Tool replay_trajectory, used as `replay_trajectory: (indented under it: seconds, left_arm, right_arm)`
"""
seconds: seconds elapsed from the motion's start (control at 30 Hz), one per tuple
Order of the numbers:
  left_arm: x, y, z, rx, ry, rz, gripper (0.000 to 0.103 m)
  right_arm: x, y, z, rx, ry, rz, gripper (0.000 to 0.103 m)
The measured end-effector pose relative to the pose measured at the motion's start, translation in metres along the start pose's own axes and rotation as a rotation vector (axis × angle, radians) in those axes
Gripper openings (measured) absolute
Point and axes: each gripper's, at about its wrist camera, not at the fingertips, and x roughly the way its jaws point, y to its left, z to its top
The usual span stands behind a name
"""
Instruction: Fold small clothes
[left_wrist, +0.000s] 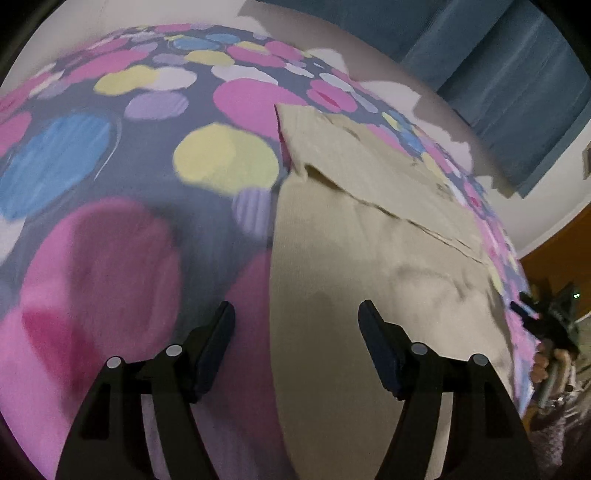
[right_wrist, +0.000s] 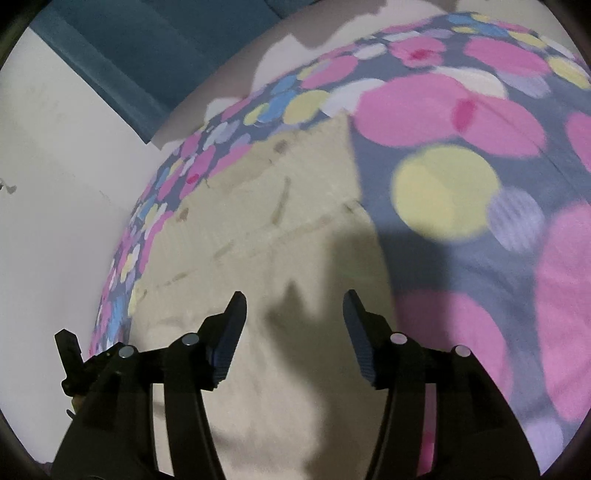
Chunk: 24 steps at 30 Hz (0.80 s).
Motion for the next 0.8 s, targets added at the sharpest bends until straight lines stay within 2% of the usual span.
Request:
replay_trajectory:
  seconds: [0.1, 0.27, 0.43, 0.6, 0.7, 0.77, 0.8]
  left_arm:
    - [-0.017, 0.002, -0.018, -0.011, 0.016, -0.037, 0.068]
    - [-0.025, 0.005, -0.044, -0.086, 0.107, -0.153, 0.068]
    - [-0.029, -0.001, -0.068, -0.120, 0.160, -0.232, 0.068]
    - [-0.032, -0.016, -0.085, -0.105, 0.209, -0.281, 0.068]
    - [-0.031, -0.023, -0.095, -0.121, 0.244, -0.347, 0.068]
    - [-0.026, -0.025, -0.101, -0.138, 0.273, -0.375, 0.061]
    - [-0.025, -0.026, -0.104, -0.138, 0.269, -0.377, 0.061]
  right_arm:
    - [-0.013, -0.011, -0.020, 0.014, 0.022, 0.005, 0.055]
    - [-0.029, -0.020, -0.051, 0.027, 0.064, 0.017, 0.056]
    - [-0.035, -0.025, -0.080, 0.064, 0.126, 0.106, 0.060]
    - [-0.037, -0.016, -0.103, 0.038, 0.168, 0.151, 0.061]
    - [-0.039, -0.014, -0.113, 0.049, 0.190, 0.200, 0.061]
    - [-0.041, -0.014, -0.118, 0.057, 0.203, 0.231, 0.061]
    - [-0.041, -0.013, -0.120, 0.061, 0.211, 0.248, 0.062]
